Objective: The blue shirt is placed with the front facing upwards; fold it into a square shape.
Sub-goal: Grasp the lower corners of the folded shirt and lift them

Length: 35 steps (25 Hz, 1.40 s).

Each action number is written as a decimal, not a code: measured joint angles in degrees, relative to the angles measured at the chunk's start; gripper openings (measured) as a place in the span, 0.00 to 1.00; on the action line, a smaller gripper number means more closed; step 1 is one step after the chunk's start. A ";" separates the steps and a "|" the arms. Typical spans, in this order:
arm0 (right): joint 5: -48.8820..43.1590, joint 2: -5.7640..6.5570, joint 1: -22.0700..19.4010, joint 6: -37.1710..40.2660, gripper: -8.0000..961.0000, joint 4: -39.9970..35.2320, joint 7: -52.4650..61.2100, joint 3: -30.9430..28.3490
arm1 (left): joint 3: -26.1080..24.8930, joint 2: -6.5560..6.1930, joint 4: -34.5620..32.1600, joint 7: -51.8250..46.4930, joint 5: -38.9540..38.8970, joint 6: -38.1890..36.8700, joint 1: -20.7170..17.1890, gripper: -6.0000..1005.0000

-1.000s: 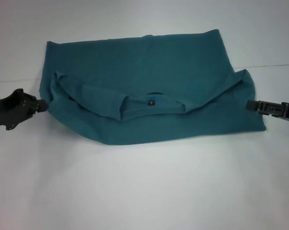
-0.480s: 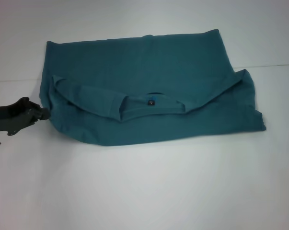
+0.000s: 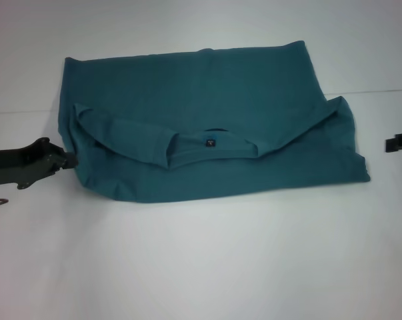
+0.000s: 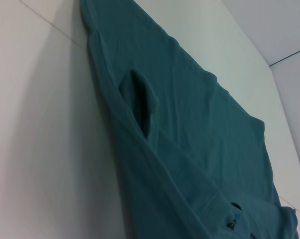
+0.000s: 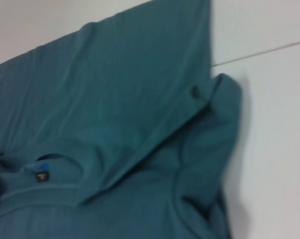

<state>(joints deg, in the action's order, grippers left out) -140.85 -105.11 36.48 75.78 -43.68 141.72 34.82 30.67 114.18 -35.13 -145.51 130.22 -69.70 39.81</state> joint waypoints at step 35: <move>-1.10 -6.77 4.61 -22.39 0.71 11.70 -2.03 8.98 | 0.15 0.78 -0.08 0.22 -0.15 1.69 0.02 0.02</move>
<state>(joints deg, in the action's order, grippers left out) -141.95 -111.88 41.09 53.40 -31.98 139.69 43.80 30.82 114.96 -35.21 -145.29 130.07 -68.02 39.83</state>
